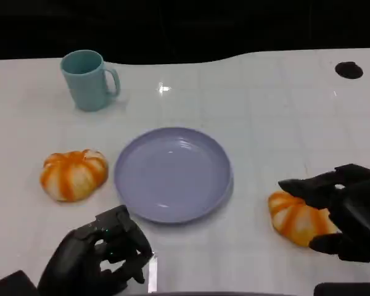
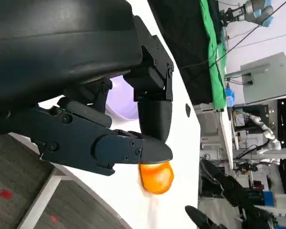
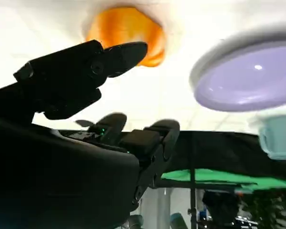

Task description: Grasp the bread from the table and place it into the plate.

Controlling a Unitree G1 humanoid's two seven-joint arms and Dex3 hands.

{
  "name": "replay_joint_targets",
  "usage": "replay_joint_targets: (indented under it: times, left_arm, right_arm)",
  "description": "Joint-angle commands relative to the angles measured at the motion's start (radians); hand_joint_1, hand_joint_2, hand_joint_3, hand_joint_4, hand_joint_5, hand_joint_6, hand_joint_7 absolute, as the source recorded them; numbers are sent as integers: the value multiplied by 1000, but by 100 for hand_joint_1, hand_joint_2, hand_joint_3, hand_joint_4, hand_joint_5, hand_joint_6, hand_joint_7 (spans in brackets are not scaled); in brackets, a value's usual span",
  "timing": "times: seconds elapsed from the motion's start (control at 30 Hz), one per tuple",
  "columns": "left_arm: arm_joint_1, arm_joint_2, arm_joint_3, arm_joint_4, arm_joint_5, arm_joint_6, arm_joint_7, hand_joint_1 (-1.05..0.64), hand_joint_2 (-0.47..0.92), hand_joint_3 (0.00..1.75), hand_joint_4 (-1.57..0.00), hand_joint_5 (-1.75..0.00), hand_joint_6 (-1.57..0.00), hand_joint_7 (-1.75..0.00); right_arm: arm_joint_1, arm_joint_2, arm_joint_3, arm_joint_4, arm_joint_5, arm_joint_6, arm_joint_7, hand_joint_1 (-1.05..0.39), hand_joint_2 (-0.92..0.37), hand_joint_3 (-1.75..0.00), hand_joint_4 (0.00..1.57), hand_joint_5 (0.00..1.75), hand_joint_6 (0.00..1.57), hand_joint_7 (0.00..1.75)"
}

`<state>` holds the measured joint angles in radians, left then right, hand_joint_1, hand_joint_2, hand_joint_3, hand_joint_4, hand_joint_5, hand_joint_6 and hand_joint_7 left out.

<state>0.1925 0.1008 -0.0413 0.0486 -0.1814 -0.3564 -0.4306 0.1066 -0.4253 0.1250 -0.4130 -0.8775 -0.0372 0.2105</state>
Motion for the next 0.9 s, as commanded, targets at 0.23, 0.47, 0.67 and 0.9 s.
replay_joint_targets:
  times: [0.23, 0.47, 0.67, 0.9]
  left_arm:
    - [0, 12, 4, -10, -8, -3, -3, -56, 92, 29, -66, -175, -61, -149]
    - [3, 10, 2, -21, -1, 3, 6, -58, 92, 29, -66, -175, -61, -149]
    - [8, 10, 0, -40, 1, 26, 12, -58, 92, 29, -66, -175, -61, -149]
    - [9, 7, -1, -46, 1, 29, 12, -57, 92, 28, -67, -175, -60, -150]
  right_arm:
    - [-34, -9, 58, -2, -125, 74, 81, -61, -83, 0, 9, 33, 26, 1]
    - [-91, -7, 105, 104, -138, 81, 77, -59, -82, 0, 8, 35, 26, 0]
    - [-160, -1, 157, 238, -162, 93, 55, -60, -84, -1, 8, 36, 24, 0]
    - [-245, 8, 221, 406, -193, 115, -5, -63, -86, -1, 10, 36, 25, 0]
